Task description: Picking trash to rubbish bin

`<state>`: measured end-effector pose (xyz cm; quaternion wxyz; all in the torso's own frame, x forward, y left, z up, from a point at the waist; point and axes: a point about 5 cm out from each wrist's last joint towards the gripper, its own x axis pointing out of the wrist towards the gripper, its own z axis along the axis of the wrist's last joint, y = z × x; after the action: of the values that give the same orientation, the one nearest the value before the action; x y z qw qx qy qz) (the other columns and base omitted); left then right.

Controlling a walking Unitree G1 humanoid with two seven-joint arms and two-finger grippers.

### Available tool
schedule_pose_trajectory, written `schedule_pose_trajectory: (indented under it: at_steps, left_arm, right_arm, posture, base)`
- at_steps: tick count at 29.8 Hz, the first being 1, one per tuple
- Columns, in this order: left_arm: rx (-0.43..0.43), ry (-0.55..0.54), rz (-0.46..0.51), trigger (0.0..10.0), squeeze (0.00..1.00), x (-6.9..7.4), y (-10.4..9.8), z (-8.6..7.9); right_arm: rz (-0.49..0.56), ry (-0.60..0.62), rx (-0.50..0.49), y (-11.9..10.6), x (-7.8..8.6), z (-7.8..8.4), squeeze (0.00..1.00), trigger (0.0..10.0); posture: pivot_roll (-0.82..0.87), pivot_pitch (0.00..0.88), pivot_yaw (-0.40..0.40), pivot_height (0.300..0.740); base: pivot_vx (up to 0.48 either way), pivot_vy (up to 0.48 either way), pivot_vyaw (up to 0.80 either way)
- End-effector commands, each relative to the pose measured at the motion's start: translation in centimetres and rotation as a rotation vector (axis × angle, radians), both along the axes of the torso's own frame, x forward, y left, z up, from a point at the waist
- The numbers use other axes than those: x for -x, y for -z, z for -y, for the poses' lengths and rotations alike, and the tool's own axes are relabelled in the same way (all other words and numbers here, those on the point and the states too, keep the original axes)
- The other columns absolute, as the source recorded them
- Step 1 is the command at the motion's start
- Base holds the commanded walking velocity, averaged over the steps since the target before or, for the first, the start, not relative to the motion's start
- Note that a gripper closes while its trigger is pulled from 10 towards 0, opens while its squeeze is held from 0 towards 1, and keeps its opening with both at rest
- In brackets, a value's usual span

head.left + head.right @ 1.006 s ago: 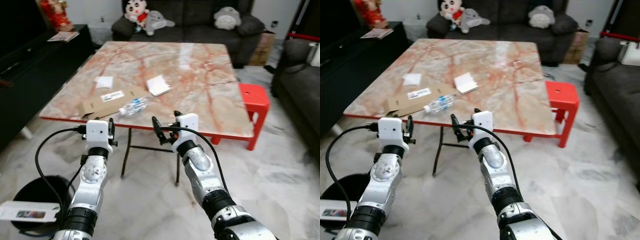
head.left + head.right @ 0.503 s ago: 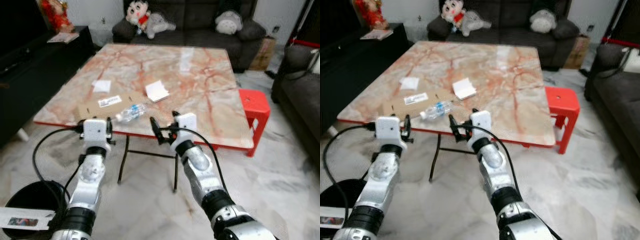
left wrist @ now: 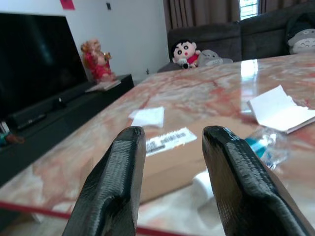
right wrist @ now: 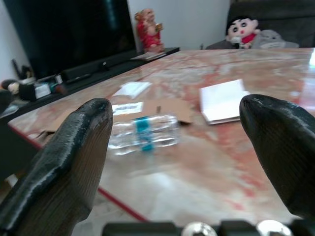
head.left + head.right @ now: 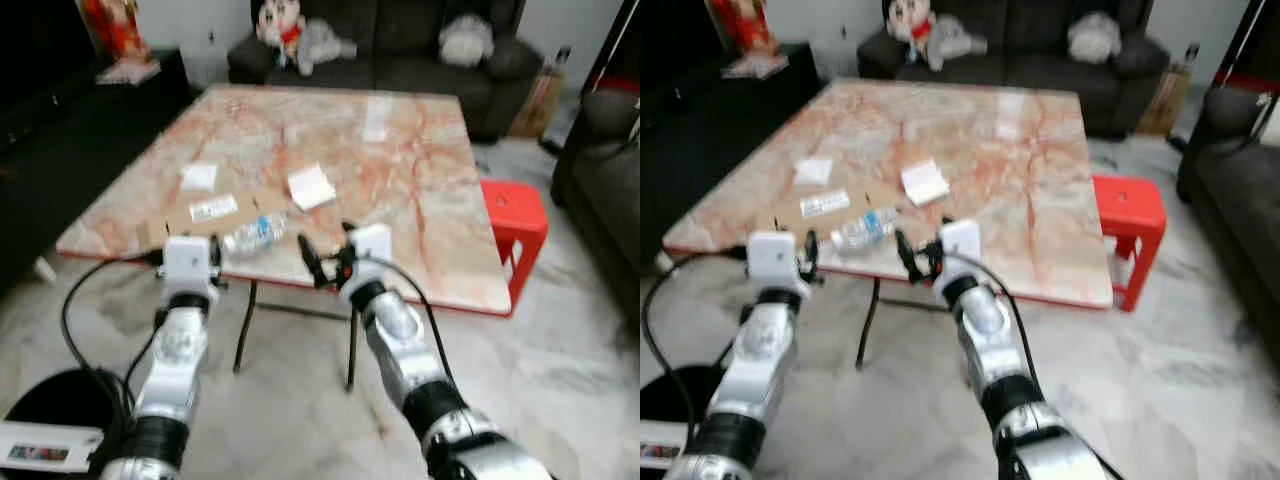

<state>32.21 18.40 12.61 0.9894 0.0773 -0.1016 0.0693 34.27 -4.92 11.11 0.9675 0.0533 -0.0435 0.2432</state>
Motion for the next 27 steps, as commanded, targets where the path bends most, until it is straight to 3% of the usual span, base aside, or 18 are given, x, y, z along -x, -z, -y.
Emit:
schedule_pose_trajectory:
  at_steps: [1,27]
  left_arm:
    - [0.007,0.026,0.016,10.0,0.00,-0.16,-0.41,1.00]
    - [0.007,0.026,0.017,10.0,0.00,-0.21,-0.44,0.98]
  right_arm:
    - [0.012,0.003,-0.017,-0.64,-0.28,-0.17,0.00,10.0]
    - [0.008,0.009,-0.015,-0.56,-0.32,0.02,0.00,10.0]
  posture:
    - [-0.01,0.013,0.019,0.740]
    - [-0.02,0.011,0.018,0.740]
  base:
    - [0.311,0.000,0.00]
    - [0.313,0.000,0.00]
